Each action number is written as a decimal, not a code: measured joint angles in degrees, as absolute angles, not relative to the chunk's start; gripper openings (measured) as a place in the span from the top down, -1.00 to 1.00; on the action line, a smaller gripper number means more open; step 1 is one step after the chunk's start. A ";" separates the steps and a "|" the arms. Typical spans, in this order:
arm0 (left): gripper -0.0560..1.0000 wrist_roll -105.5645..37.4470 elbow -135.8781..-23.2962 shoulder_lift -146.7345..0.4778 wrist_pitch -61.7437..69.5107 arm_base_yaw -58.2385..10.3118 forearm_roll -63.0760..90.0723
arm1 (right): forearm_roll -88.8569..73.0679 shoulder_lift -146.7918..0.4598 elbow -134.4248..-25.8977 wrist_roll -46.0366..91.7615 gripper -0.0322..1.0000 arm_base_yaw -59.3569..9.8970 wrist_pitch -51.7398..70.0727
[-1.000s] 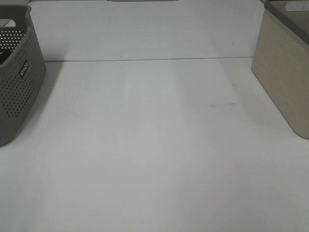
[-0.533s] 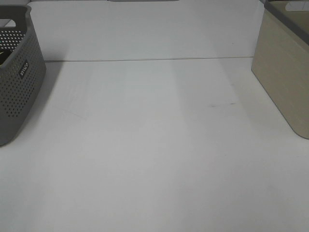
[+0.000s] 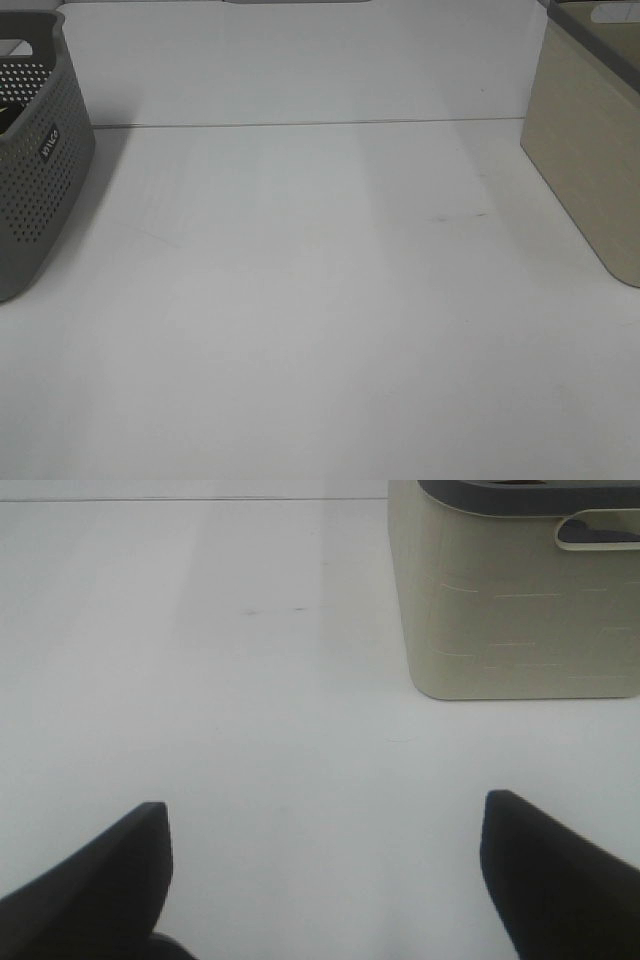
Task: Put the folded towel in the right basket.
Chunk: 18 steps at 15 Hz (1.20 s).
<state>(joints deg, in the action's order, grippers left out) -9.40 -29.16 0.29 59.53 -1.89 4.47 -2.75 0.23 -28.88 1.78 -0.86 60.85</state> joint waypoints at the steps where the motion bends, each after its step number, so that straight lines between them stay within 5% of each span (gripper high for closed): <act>1: -0.97 -9.40 -29.16 0.29 59.53 -1.89 4.47 | -2.75 0.23 -28.88 1.78 -0.57 -0.86 60.85; 18: -0.97 -9.40 -29.16 0.29 59.53 -1.89 4.47 | -2.75 0.23 -28.88 1.78 -0.57 -0.86 60.85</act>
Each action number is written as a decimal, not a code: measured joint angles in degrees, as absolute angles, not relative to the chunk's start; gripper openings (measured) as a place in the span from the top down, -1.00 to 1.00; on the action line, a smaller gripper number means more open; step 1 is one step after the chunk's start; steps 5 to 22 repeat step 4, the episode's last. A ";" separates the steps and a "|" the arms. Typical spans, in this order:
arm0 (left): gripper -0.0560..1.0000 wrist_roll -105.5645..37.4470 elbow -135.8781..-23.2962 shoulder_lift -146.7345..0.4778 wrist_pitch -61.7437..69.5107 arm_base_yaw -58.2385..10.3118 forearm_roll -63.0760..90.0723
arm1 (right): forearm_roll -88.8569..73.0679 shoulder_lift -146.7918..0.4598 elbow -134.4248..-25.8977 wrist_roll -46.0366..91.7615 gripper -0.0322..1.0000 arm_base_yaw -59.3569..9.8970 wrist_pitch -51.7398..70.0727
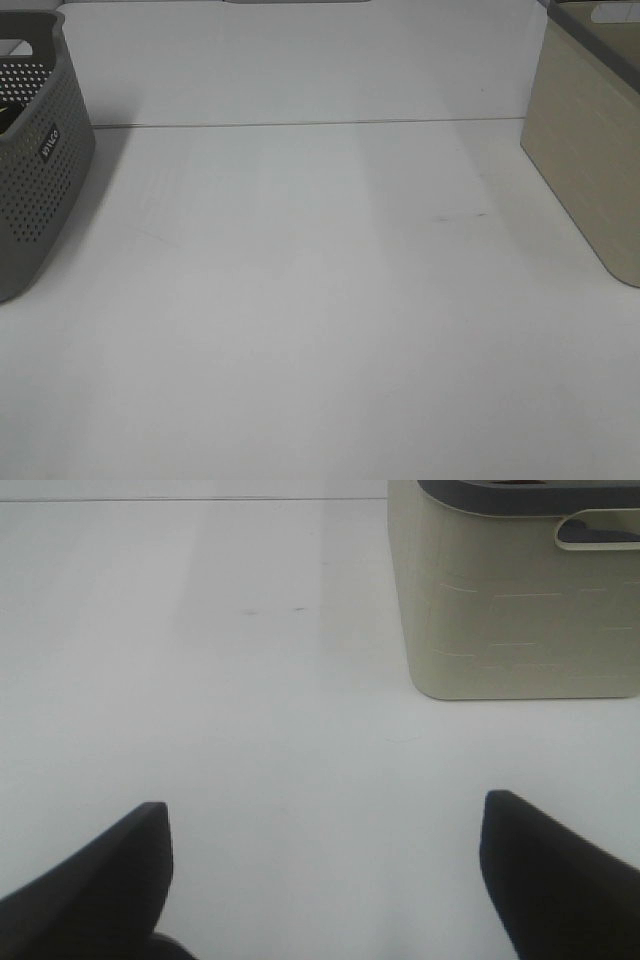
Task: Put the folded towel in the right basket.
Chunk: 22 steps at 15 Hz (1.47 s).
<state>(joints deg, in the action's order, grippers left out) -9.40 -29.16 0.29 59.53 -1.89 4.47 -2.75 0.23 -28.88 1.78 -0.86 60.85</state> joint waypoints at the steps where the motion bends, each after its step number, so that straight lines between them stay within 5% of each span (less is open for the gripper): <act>1: -0.97 -9.40 -29.16 0.29 59.53 -1.89 4.47 | -2.75 0.23 -28.88 1.78 -0.57 -0.86 60.85; 22: -0.97 -9.40 -29.16 0.29 59.53 -1.89 4.47 | -2.75 0.23 -28.88 1.78 -0.57 -0.86 60.85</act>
